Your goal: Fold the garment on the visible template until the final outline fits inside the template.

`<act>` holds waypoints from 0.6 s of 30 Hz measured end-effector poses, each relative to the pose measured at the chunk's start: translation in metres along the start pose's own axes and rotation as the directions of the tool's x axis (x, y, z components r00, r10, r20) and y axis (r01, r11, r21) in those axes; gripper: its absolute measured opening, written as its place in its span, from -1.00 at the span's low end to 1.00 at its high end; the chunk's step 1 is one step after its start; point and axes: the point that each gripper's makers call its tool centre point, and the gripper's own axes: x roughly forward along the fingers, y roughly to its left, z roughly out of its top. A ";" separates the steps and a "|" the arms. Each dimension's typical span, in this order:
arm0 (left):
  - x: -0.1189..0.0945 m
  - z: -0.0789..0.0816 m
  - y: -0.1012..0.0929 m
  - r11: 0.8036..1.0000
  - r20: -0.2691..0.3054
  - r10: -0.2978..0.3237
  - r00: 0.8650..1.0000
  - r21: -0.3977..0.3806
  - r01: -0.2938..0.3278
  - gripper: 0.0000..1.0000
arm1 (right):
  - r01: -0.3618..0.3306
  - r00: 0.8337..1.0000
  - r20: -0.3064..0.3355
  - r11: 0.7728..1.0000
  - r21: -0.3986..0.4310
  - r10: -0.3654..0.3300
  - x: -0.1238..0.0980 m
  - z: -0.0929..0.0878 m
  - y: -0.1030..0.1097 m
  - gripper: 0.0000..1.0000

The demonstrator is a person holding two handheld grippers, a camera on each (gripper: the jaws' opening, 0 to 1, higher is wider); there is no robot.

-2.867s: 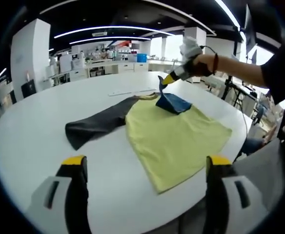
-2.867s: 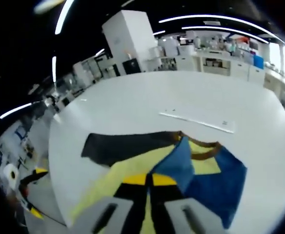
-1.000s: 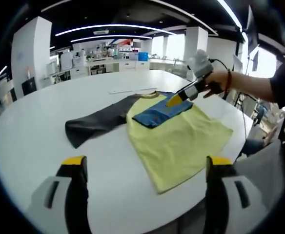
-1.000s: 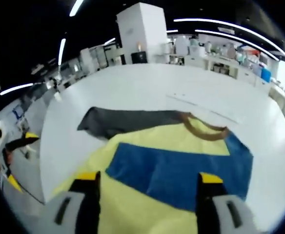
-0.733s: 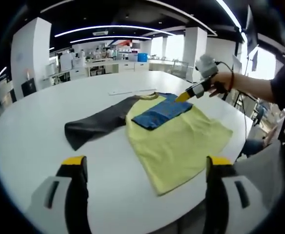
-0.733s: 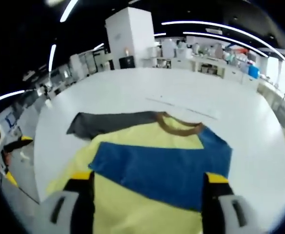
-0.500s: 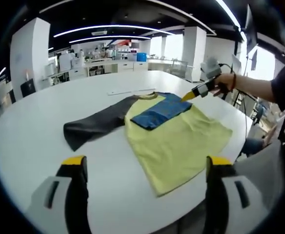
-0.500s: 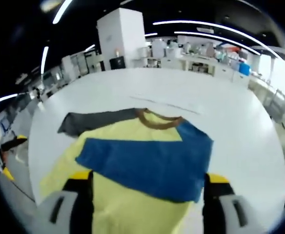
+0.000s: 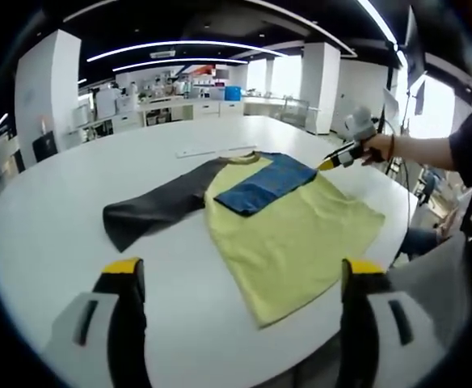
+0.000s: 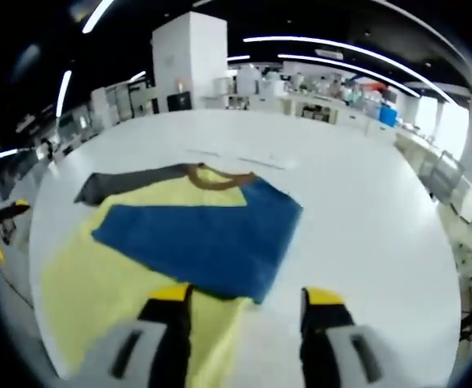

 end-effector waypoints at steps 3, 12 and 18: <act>0.001 0.000 -0.001 1.000 -0.006 -0.001 1.000 0.005 0.001 0.98 | 0.008 1.000 -0.011 1.000 -0.015 -0.008 0.002 -0.005 -0.007 -0.34; 0.000 -0.002 0.001 1.000 -0.012 0.002 1.000 0.005 -0.002 0.98 | 0.007 0.999 -0.039 0.998 -0.057 -0.009 0.013 -0.017 -0.013 -0.72; -0.001 -0.005 0.001 1.000 -0.023 0.008 1.000 0.005 -0.008 0.98 | -0.019 1.000 -0.015 1.000 0.011 0.019 0.022 -0.014 -0.014 -0.78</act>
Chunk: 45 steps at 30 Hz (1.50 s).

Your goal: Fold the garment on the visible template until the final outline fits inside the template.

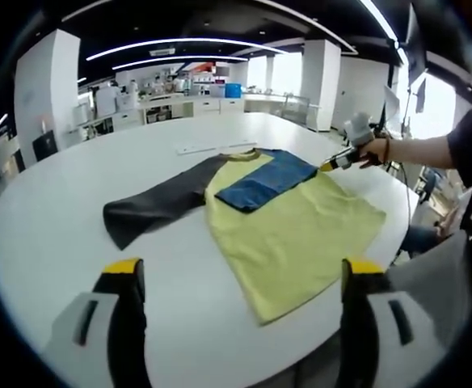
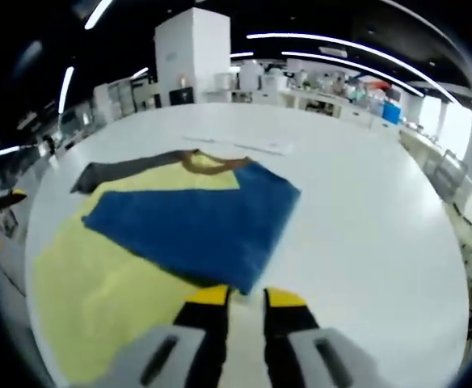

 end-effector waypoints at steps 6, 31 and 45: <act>0.000 0.001 0.000 1.000 -0.002 0.003 1.000 0.003 -0.002 0.98 | -0.028 1.000 0.013 0.997 0.075 0.027 0.006 -0.001 0.004 -1.00; 0.001 0.001 0.011 1.000 -0.017 0.018 1.000 -0.001 -0.018 0.97 | 0.069 0.995 -0.072 0.995 -0.079 -0.074 -0.010 -0.007 -0.002 -1.00; 0.008 0.013 0.055 0.997 0.001 0.071 0.997 -0.041 -0.071 0.92 | -0.041 0.995 0.100 0.983 0.176 0.023 -0.037 0.025 0.009 0.43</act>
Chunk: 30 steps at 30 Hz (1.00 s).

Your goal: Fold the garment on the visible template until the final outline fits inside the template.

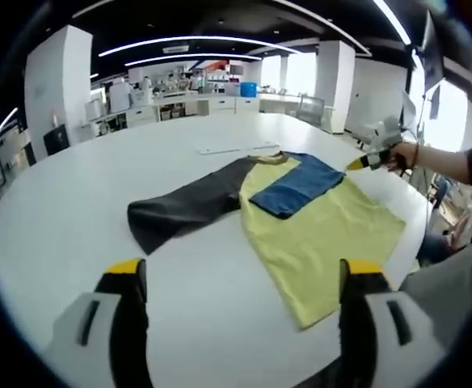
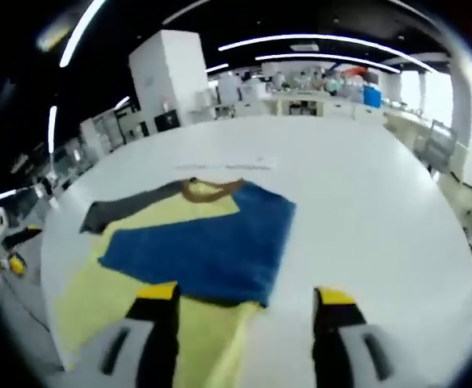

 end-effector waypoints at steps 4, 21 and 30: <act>0.005 0.001 0.019 0.999 -0.004 0.037 0.999 0.003 -0.037 0.85 | -0.030 0.999 0.014 0.999 0.016 0.030 -0.013 0.006 0.006 0.68; 0.036 0.005 0.094 0.977 0.019 0.212 0.977 -0.014 -0.212 0.10 | -0.123 0.989 0.082 0.992 -0.032 0.125 -0.083 0.017 0.041 0.97; 0.072 -0.009 0.116 0.972 -0.018 0.228 0.973 -0.051 -0.229 -0.27 | -0.145 0.985 0.089 0.988 -0.055 0.150 -0.102 0.018 0.056 0.97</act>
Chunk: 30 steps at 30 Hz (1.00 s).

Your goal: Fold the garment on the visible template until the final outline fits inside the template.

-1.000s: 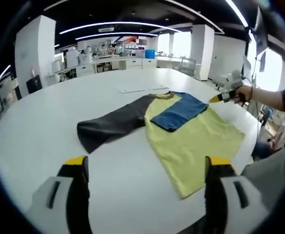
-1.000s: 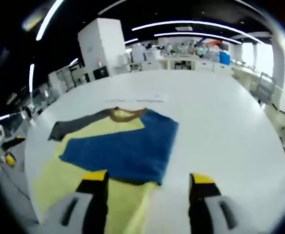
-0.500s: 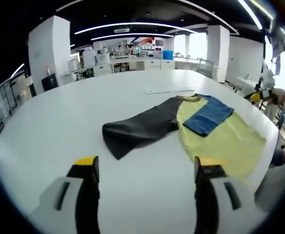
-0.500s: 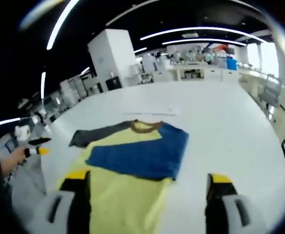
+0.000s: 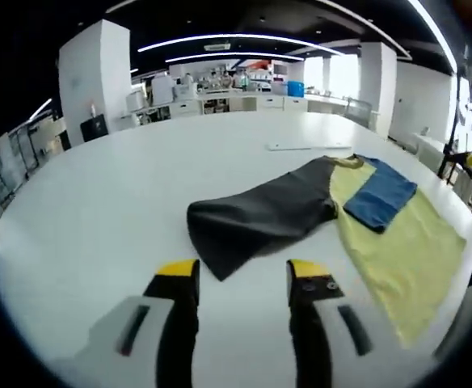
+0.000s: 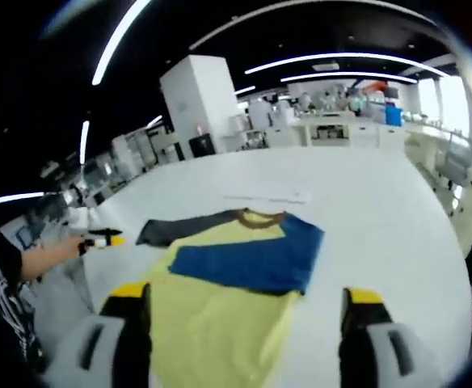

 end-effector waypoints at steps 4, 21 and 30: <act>0.018 -0.006 0.006 1.000 -0.014 0.004 1.000 -0.010 -0.005 -0.40 | 0.006 1.000 -0.004 1.000 0.002 -0.006 -0.003 -0.001 -0.001 0.95; 0.056 -0.014 -0.003 1.000 -0.065 -0.021 0.998 0.019 0.022 -0.60 | 0.015 0.998 -0.062 0.997 -0.076 -0.020 -0.011 -0.007 0.004 0.97; 0.062 -0.012 0.002 1.000 -0.041 -0.013 0.999 -0.017 0.013 -0.79 | 0.039 0.997 -0.063 0.998 -0.043 -0.042 -0.013 -0.010 0.000 0.89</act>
